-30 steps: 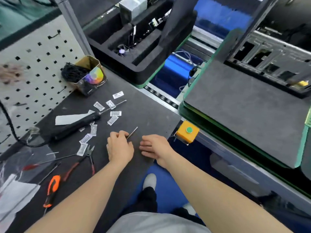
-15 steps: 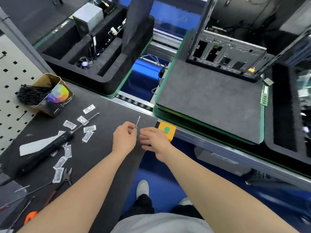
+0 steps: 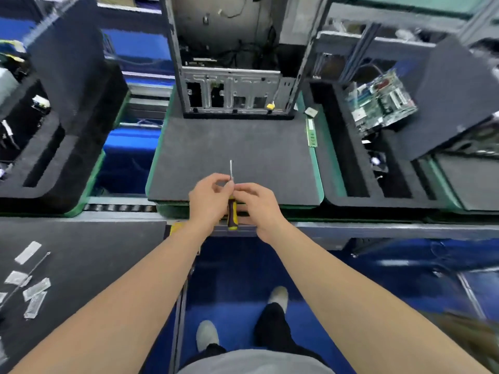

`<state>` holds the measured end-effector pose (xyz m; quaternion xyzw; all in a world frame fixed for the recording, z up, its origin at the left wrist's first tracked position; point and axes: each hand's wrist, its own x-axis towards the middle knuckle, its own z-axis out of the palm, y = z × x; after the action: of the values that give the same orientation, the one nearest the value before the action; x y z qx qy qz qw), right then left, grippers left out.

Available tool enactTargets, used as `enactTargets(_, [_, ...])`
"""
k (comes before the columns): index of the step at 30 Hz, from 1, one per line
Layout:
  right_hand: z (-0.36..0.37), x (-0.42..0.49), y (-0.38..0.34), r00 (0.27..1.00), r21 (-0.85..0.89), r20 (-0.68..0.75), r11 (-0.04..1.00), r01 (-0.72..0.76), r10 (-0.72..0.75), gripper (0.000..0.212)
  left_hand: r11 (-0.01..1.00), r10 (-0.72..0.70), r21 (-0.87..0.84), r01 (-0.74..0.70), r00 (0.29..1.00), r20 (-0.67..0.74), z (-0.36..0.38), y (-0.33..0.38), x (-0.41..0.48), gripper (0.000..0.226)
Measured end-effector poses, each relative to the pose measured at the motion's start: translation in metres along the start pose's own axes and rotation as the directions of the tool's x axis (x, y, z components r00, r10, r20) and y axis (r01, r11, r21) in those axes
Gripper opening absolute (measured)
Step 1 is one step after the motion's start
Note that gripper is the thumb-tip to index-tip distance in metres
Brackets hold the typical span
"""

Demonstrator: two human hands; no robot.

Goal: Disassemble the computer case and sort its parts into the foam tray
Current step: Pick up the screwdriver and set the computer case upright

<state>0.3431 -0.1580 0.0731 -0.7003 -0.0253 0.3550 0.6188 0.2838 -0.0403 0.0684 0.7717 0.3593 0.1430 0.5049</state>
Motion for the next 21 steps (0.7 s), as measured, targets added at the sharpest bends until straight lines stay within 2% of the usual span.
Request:
enactTargets(6, [-0.105,0.025,-0.030,0.990,0.142,-0.137,0.990,-0.014,0.034,0.018,0.998,0.011,-0.058,0.000,0.980,0.198,0.089,0.065,0.017,0.031])
enactTargets(11, [-0.187,0.049,-0.045,0.972,0.229,-0.222,0.973,-0.023,0.075,0.021,0.992,0.014,-0.123,0.031,0.936,0.350,0.159,0.113,0.029,0.034])
enactTargets(16, [-0.246,0.074,-0.047,0.962,0.278,-0.242,0.959,-0.055,0.125,0.021,0.998,0.021,-0.056,0.001,0.923,0.385,0.215,0.140,0.035,0.034])
enactTargets(21, [-0.273,0.093,-0.039,0.959,0.225,-0.227,0.967,-0.116,0.168,0.013,0.999,-0.013,0.041,-0.003,0.928,0.371,0.244,0.141,0.040,0.033])
